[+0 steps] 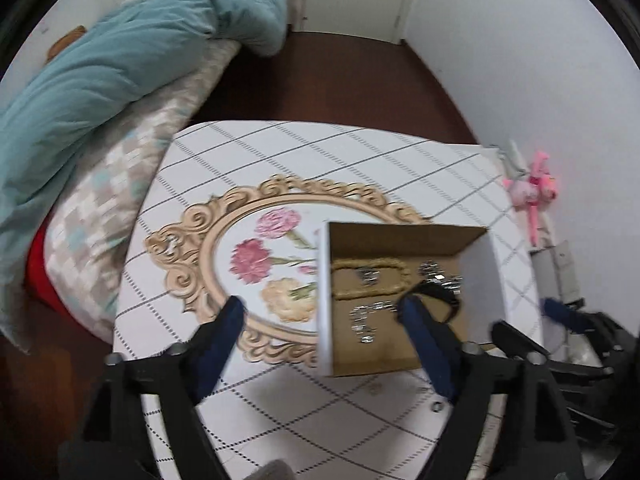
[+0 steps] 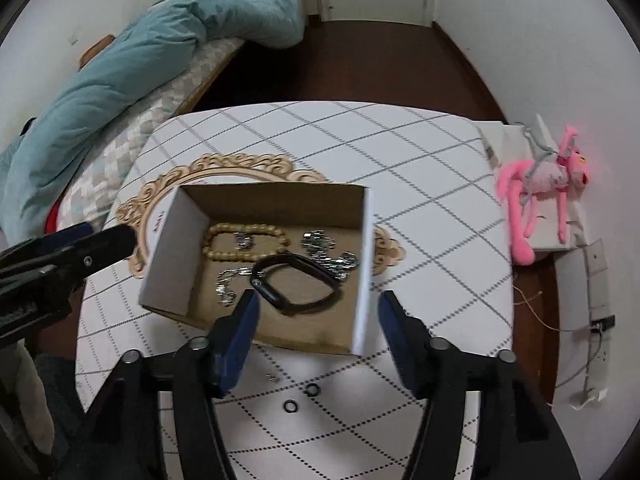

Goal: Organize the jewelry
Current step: 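Lower the necklace and watch band into the box and open both grippers, then lift both grippers out of the box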

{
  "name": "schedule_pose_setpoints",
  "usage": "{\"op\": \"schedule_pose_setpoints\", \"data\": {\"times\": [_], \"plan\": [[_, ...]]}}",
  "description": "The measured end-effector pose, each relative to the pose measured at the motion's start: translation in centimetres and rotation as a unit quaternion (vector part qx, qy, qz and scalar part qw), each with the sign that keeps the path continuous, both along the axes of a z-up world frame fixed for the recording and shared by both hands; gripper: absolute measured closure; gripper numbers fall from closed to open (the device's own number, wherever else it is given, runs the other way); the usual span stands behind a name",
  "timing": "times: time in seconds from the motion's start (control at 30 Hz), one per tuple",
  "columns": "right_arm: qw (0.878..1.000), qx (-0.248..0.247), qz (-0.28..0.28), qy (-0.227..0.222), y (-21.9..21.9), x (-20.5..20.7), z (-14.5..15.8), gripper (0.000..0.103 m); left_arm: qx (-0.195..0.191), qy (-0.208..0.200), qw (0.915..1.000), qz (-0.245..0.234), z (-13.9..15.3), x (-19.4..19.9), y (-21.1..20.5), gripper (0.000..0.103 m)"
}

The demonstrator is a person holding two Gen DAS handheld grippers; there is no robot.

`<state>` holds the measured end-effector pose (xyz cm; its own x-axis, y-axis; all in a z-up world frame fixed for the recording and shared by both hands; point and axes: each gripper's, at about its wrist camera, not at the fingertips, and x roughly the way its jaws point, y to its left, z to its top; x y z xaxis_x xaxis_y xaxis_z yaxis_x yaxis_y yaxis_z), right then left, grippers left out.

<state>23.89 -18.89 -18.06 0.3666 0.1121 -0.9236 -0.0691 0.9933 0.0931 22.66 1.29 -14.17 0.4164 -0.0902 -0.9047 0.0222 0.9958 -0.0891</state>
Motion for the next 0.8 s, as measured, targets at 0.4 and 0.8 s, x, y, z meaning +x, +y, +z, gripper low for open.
{"op": "schedule_pose_setpoints", "data": {"times": [0.4, 0.8], "plan": [[0.998, -0.059, -0.03, -0.01, -0.5, -0.5, -0.4, 0.0, 0.056, -0.018, 0.9982, 0.003, -1.6, -1.1, -1.0, 0.0], [0.996, -0.036, -0.045, -0.062, -0.9, -2.9, 4.8, 0.0, 0.058, -0.062, 0.9963, 0.004, 3.2, -3.1, -1.0, 0.0]]}}
